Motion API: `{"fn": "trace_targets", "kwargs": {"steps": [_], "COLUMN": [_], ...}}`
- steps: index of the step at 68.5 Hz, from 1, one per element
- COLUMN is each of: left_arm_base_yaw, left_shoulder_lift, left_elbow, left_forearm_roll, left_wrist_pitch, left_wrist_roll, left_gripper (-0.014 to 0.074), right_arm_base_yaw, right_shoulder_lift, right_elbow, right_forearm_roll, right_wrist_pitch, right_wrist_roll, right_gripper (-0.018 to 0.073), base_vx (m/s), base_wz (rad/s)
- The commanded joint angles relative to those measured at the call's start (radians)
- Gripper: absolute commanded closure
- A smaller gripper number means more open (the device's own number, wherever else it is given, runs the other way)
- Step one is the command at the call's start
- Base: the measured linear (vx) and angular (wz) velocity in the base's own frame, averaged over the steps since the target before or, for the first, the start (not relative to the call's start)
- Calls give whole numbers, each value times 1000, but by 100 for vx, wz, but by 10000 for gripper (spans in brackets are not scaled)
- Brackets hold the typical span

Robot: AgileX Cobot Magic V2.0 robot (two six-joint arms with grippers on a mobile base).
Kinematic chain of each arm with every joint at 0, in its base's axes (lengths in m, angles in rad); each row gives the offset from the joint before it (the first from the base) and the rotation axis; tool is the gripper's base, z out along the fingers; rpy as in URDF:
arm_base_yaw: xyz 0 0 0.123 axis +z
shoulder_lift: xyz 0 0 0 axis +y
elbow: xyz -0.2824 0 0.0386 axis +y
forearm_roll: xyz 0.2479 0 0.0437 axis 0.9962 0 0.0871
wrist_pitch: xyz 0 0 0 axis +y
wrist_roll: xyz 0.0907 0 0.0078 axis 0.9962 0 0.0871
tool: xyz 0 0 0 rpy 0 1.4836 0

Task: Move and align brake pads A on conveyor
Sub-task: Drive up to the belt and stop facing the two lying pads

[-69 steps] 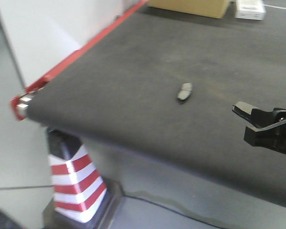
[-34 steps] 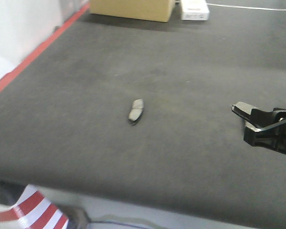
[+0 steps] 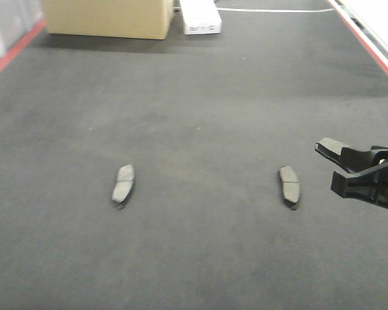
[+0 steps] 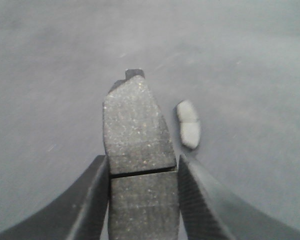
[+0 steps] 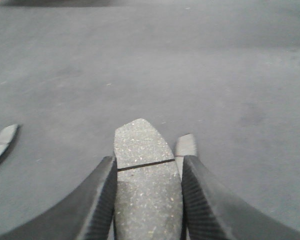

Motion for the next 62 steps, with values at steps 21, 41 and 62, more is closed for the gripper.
{"fn": "trace_targets", "kwargs": {"steps": [21, 41, 62], "left_arm_base_yaw": [-6, -6, -6], "left_shoulder_lift": [-6, -6, -6], "left_elbow": [-27, -27, -27], "left_forearm_roll": [15, 15, 15], "left_wrist_pitch": [-82, -82, -82], "left_wrist_roll": [-4, -4, -4], "left_gripper": [478, 478, 478], "right_arm_base_yaw": [-2, -2, -2], "right_shoulder_lift": [-12, -12, -12], "right_elbow": [-30, -30, -30], "right_forearm_roll": [-41, -41, -41], "right_wrist_pitch": [-68, -68, -68], "right_wrist_roll": [-1, -1, -1], "right_gripper": [510, 510, 510], "base_vx": [10, 1, 0], "base_wz": [-13, -1, 0]}}
